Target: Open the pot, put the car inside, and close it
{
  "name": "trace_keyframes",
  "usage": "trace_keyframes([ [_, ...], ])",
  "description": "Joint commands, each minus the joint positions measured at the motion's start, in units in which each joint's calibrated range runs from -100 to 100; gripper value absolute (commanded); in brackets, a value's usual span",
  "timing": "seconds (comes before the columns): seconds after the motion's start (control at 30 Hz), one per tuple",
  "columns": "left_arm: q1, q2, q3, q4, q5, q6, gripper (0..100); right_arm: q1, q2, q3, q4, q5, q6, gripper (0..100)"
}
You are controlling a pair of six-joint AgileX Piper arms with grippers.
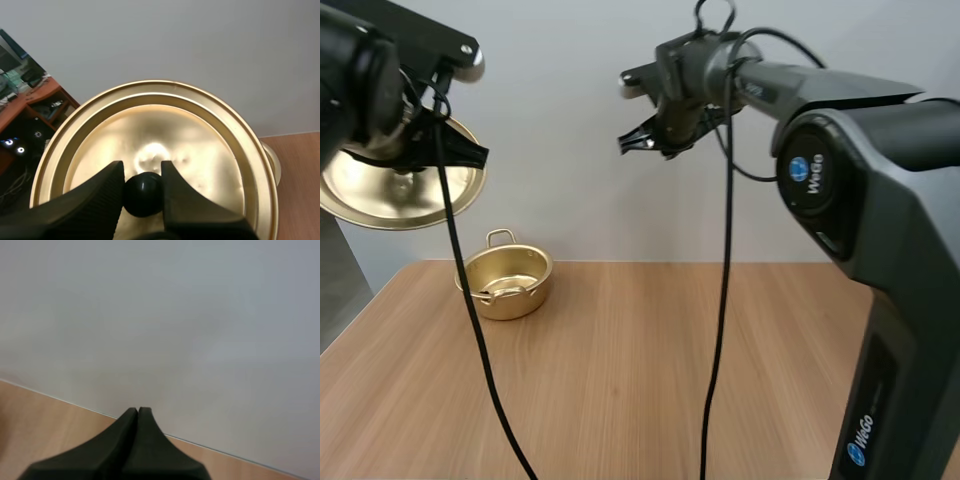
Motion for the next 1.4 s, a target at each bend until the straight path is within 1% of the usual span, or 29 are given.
trace_keyframes([
  [0.0,0.03,9.28,0.83,0.07,-6.14,-3.68,0,-4.53,-8.20,-0.03,-0.02,5.63,-0.21,0],
  [0.13,0.03,17.19,0.83,0.07,-13.59,-7.08,0,-7.93,-18.04,-0.03,0.11,8.45,-1.11,0],
  [0.23,0.03,22.44,0.83,-3.24,-17.65,-7.69,0,-9.10,-25.54,-0.03,0.00,9.46,-3.36,0],
  [0.33,0.03,26.84,0.83,-6.35,-20.08,-7.77,0,-9.10,-32.98,-0.03,-0.29,9.65,-3.58,0],
  [0.43,0.03,31.08,0.83,-7.01,-22.25,-7.77,0,-9.10,-39.98,-0.03,-0.29,9.34,-3.58,0],
  [0.63,0.03,37.92,-1.09,-6.91,-26.62,-8.21,0,-9.10,-48.41,-0.03,-0.18,9.90,-3.58,0],
  [0.77,0.03,41.54,-3.90,-7.03,-26.58,-8.21,0,-9.10,-51.01,-0.03,-0.42,12.80,-3.58,0],
  [0.93,0.03,45.44,-7.45,-7.03,-24.47,-8.21,0,-9.10,-51.60,-0.03,-1.63,17.86,-3.58,0],
  [1.37,0.03,52.87,-7.76,-6.81,-24.34,-8.21,0,-9.10,-52.11,-0.03,-2.28,18.20,-3.58,0],
])
